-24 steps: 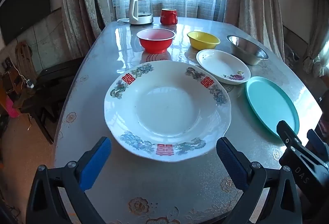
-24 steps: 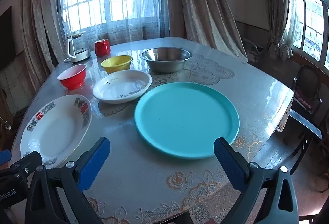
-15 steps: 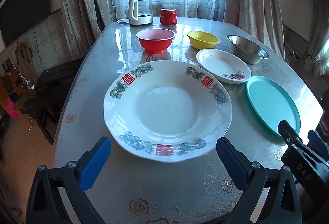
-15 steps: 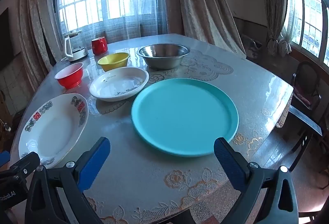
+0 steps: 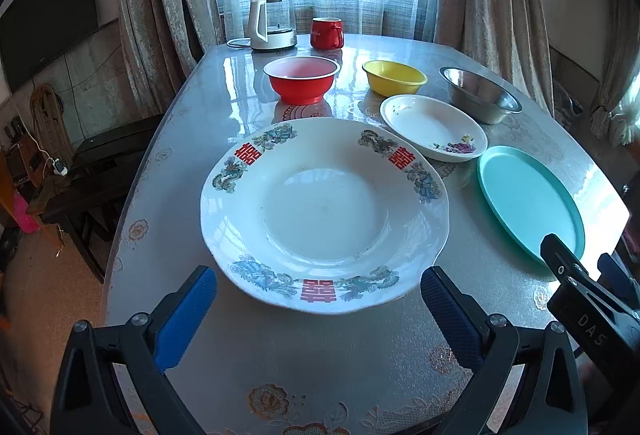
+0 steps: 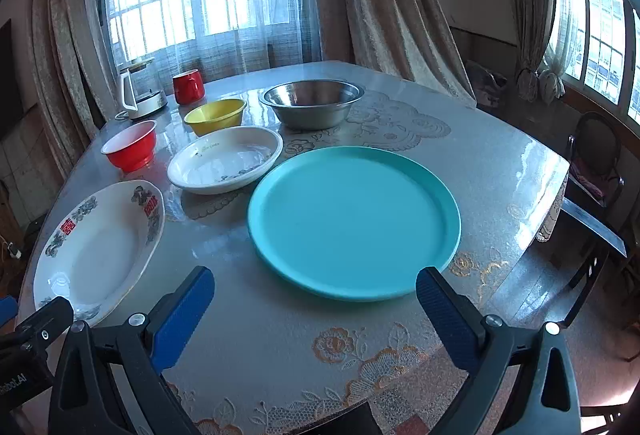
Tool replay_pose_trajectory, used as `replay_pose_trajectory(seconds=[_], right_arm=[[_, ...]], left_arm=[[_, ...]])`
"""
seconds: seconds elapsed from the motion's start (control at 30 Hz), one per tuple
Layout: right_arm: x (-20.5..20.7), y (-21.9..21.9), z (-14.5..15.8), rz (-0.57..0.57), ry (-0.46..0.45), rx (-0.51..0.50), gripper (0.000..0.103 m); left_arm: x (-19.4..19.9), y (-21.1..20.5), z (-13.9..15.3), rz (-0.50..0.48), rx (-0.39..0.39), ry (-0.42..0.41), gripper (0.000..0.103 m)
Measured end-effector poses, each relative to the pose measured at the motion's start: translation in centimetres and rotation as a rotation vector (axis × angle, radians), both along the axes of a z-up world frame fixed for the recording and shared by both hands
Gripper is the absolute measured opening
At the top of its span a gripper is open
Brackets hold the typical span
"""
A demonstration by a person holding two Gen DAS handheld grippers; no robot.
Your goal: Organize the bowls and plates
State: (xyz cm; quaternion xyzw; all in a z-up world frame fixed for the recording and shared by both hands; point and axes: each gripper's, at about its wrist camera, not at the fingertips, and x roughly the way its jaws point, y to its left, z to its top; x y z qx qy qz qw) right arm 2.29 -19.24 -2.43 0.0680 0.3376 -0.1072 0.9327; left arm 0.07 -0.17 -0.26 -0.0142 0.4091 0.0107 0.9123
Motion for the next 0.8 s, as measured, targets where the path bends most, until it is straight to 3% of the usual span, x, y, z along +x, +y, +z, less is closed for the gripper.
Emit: replay_pose_trajectory(seconds=[0.8], right_arm=[[0.04, -0.09, -0.51, 0.0, 0.031, 0.001, 0.103]], left_arm=[[-0.06, -0.15, -0.24, -0.007, -0.002, 0.009, 0.103]])
